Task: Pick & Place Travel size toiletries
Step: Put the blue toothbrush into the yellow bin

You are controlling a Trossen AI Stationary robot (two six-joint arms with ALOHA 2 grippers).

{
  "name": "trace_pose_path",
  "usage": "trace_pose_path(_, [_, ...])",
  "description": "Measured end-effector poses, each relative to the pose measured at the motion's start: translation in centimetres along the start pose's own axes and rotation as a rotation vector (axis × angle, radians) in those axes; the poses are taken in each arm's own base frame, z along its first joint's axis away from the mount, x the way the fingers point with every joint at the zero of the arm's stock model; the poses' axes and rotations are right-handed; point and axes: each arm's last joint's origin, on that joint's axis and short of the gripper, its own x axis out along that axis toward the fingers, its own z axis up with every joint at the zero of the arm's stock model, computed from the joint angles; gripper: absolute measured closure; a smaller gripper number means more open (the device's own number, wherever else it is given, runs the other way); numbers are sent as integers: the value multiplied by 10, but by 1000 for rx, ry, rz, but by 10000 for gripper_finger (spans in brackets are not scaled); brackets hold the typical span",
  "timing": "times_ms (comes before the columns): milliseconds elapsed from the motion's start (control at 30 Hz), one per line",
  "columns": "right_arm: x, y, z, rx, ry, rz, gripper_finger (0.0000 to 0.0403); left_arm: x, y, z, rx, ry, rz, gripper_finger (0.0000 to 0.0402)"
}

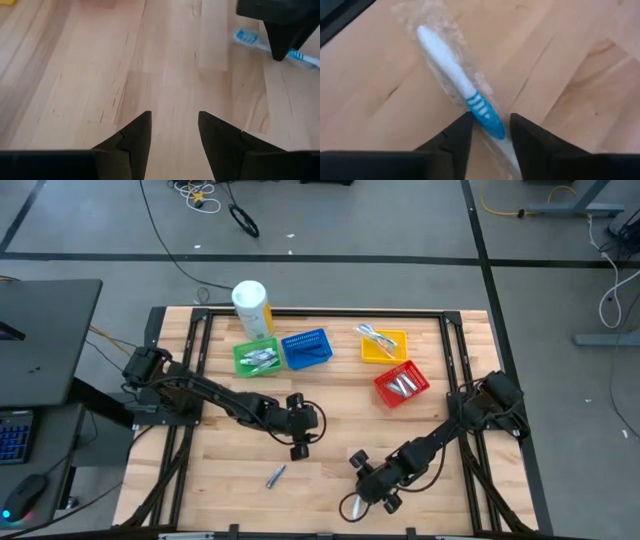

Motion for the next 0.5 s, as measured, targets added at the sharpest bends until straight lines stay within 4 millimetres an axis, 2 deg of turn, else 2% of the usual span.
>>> trace_pose_path(200, [2,-12,2,205,-50,41,343,0,0,0,7,2,0,231])
trace_pose_path(300, [-2,-18,3,272,-61,41,371,0,0,-2,24,19,-4,231])
trace_pose_path(400, [-20,-28,3,300,-60,3,376,-4,1,-7,56,99,-62,231])
trace_pose_path(500, [-47,-41,2,295,-43,-128,376,-13,3,-9,49,162,-89,231])
